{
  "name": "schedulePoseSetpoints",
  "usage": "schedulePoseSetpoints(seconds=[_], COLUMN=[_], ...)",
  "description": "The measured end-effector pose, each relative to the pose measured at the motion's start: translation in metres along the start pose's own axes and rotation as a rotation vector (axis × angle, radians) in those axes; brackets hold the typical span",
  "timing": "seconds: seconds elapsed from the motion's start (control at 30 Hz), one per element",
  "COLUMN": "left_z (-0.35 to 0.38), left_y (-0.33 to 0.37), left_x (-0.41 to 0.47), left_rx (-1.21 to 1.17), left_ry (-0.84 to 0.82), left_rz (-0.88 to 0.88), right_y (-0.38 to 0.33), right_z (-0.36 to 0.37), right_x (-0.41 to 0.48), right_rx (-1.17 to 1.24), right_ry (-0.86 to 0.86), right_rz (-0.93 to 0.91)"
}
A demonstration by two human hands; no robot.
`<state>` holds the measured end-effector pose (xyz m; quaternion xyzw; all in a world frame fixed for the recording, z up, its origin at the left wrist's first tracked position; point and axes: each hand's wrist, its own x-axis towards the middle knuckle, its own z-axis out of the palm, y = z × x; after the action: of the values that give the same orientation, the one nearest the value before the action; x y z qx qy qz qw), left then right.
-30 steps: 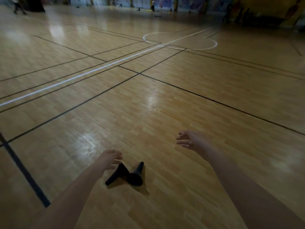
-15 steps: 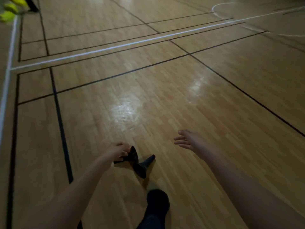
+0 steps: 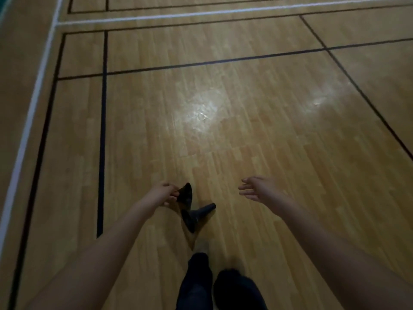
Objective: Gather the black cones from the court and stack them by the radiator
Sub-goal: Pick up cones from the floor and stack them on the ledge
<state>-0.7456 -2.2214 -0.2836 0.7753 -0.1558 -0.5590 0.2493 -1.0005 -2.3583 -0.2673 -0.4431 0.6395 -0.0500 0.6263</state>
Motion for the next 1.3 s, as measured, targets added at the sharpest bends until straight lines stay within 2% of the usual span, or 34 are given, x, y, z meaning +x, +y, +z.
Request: schedulePoseSetpoints(seconds=[0.2,0.37,0.57,0.83,1.0,1.13,1.3], left_z=[0.025,0.080,0.131,0.180,0.211,0.227,0.228], left_y=[-0.028,-0.087,-0.158,-0.261,-0.304,-0.316,-0.321], left_x=[0.030,0.090,0.176,0.318,0.395,0.425,0.424], left_rx=[-0.065,-0.087,-0.098,0.034,0.004,-0.034,-0.036], left_ry=[0.064,0.101,0.169,0.286,0.351,0.423,0.490], left_rz=[-0.097,-0.240,-0.288,-0.270,-0.256,-0.194,-0.175], right_y=[0.010,0.070,0.161,0.287,0.344,0.366,0.368], right_z=[-0.002,-0.005,0.016,0.090,0.134,0.156,0.160], right_x=[0.064,0.143,0.246,0.399,0.477,0.517,0.527], right_rx=[-0.056,-0.161,-0.236,-0.380,-0.398,-0.393,-0.312], right_ry=[-0.112,-0.219,-0.213,-0.260,-0.299,-0.246,-0.256], right_rz=[0.068,0.169,0.254,0.250,0.243,0.185,0.221])
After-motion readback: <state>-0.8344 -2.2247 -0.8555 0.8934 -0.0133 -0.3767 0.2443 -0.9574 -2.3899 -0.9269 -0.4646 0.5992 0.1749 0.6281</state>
